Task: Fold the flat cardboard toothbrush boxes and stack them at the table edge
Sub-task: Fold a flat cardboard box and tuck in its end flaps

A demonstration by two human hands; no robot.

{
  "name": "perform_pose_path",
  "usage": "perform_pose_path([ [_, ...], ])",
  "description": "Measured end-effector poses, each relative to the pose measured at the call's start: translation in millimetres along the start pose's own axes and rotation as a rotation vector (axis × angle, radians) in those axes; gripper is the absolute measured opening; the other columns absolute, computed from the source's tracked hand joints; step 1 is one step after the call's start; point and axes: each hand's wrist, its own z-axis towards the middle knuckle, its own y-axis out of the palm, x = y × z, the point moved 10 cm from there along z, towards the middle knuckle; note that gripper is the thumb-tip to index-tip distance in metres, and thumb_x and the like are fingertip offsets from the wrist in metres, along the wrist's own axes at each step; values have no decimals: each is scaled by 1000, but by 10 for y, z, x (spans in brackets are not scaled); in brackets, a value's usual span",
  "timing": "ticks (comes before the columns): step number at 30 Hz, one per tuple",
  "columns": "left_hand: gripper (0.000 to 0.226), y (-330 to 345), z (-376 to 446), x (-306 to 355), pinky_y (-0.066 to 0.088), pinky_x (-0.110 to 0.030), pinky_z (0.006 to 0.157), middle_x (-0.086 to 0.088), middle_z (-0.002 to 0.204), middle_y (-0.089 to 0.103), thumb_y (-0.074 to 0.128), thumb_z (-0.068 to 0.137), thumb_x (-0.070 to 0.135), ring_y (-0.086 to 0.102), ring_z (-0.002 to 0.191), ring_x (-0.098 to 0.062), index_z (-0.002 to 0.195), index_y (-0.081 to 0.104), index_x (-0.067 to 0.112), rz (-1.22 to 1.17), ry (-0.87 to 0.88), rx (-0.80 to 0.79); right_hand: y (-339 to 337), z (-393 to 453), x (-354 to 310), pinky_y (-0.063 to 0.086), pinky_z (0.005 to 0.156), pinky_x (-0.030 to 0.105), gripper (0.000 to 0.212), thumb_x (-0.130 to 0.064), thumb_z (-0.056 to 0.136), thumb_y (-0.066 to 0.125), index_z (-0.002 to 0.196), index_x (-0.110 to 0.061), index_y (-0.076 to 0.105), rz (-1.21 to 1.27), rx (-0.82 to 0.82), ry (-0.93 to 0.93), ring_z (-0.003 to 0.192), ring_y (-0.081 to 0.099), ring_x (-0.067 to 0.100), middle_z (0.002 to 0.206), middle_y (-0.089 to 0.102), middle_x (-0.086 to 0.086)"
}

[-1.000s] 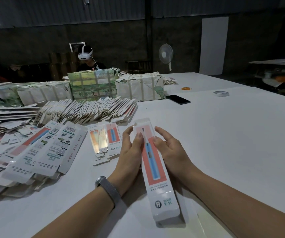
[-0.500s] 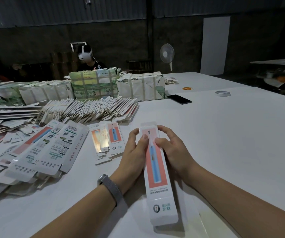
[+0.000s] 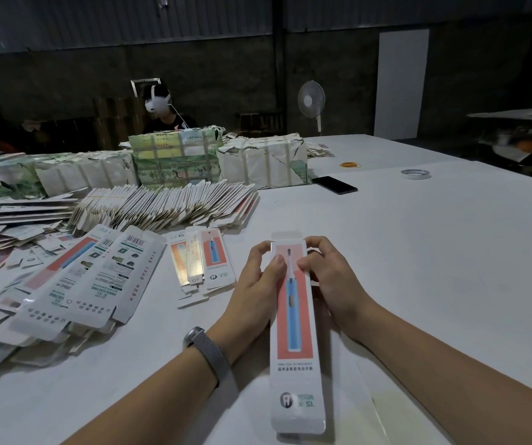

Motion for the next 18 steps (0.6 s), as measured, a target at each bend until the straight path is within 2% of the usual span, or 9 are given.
perform_pose_path([
  [3, 19, 4, 1, -12, 58, -23, 63, 12, 86, 76, 40, 106, 43, 76, 78, -16, 125, 43, 43, -1, -12, -7, -8, 4, 3, 57, 67, 24, 6, -22, 101, 52, 106, -21, 54, 31, 12, -14, 74, 73, 19, 94, 70, 2],
  [5, 21, 2, 3, -9, 58, -23, 64, 12, 88, 76, 41, 106, 43, 77, 79, -17, 127, 43, 42, -6, -15, -8, -8, 0, 7, 57, 64, 24, 13, -25, 95, 56, 106, -19, 56, 77, 11, -17, 75, 74, 19, 95, 71, 1],
  [9, 15, 14, 4, -7, 57, -20, 62, 17, 87, 75, 41, 106, 44, 76, 79, -14, 121, 43, 47, -3, -29, -15, -23, 4, 0, 55, 61, 22, 25, -26, 86, 60, 109, -17, 57, 144, 7, -36, 73, 73, 16, 93, 71, -3],
  [12, 12, 19, 4, -14, 57, -18, 60, 15, 84, 75, 41, 105, 45, 76, 76, -13, 117, 42, 48, -5, -45, -16, -47, 20, -6, 55, 62, 23, 32, -30, 78, 60, 109, -21, 56, 148, 19, -48, 74, 73, 17, 96, 69, 0],
  [18, 29, -6, -4, -47, 57, -21, 59, 8, 79, 76, 43, 104, 44, 76, 72, -16, 131, 33, 44, -53, -69, -8, -50, 45, 4, 55, 63, 23, 34, -31, 79, 62, 111, -29, 52, 179, 6, -56, 77, 73, 16, 107, 68, 1],
])
